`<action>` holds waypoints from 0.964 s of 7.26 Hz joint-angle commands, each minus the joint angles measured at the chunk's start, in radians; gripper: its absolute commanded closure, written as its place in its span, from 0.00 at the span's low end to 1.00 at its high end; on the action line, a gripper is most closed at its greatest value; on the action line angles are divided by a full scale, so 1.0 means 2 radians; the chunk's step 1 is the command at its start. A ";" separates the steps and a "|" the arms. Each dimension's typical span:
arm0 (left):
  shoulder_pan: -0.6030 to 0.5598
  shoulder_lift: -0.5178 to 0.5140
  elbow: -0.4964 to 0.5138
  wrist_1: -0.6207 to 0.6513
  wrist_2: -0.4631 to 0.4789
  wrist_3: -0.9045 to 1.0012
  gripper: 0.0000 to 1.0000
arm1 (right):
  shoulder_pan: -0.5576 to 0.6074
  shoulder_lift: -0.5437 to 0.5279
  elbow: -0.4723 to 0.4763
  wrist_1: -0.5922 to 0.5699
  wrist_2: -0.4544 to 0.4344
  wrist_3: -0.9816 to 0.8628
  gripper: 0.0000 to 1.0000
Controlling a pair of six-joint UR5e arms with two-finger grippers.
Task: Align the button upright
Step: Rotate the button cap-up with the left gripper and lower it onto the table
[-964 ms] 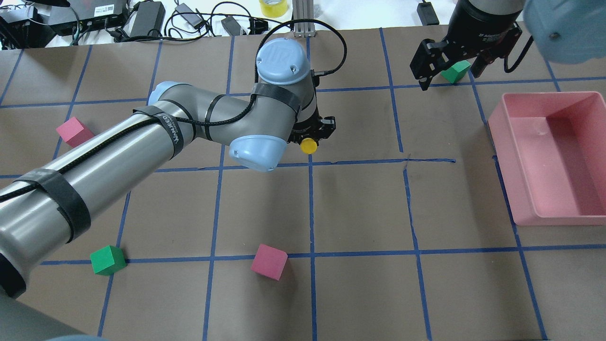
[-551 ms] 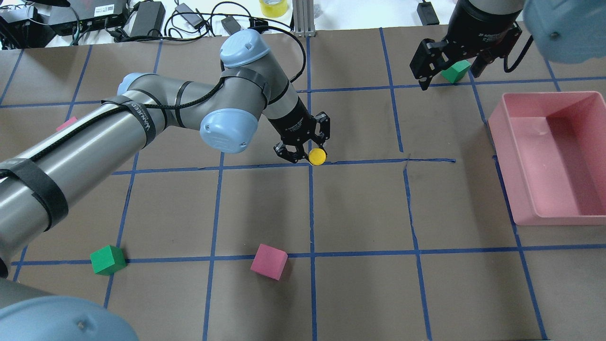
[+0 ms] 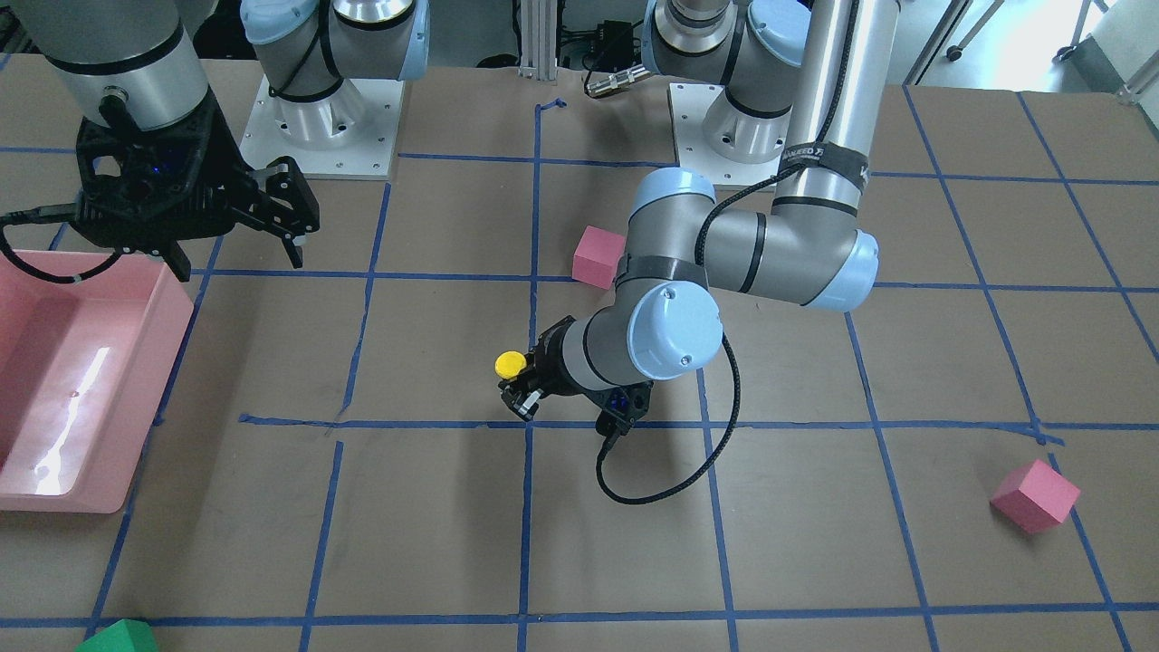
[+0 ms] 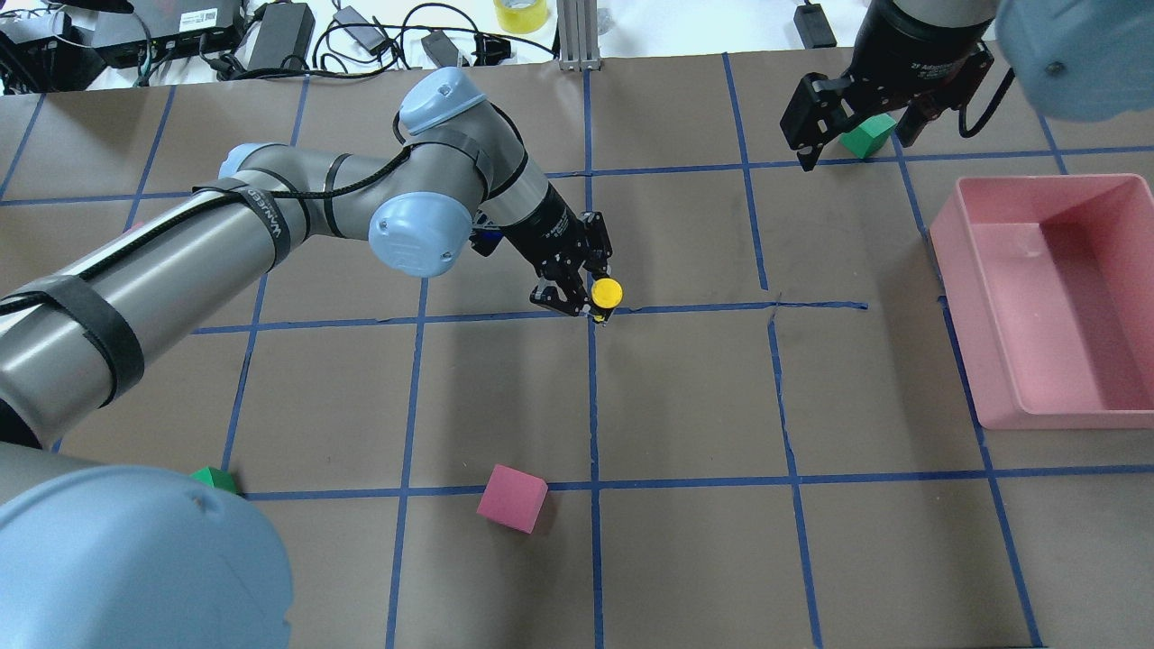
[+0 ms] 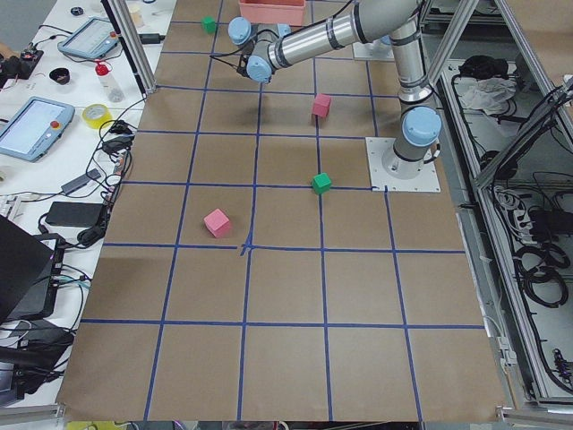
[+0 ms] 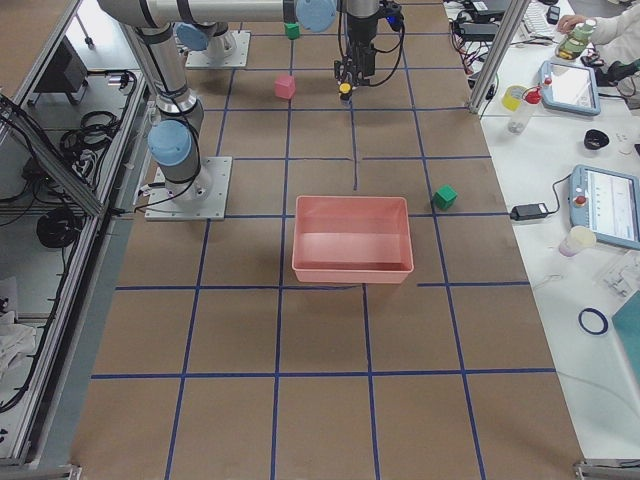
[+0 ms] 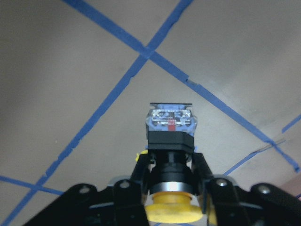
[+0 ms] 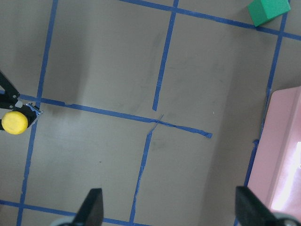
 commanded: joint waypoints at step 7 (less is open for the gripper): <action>0.031 -0.044 0.020 -0.024 -0.048 0.006 1.00 | 0.000 0.000 0.000 -0.002 0.000 0.000 0.00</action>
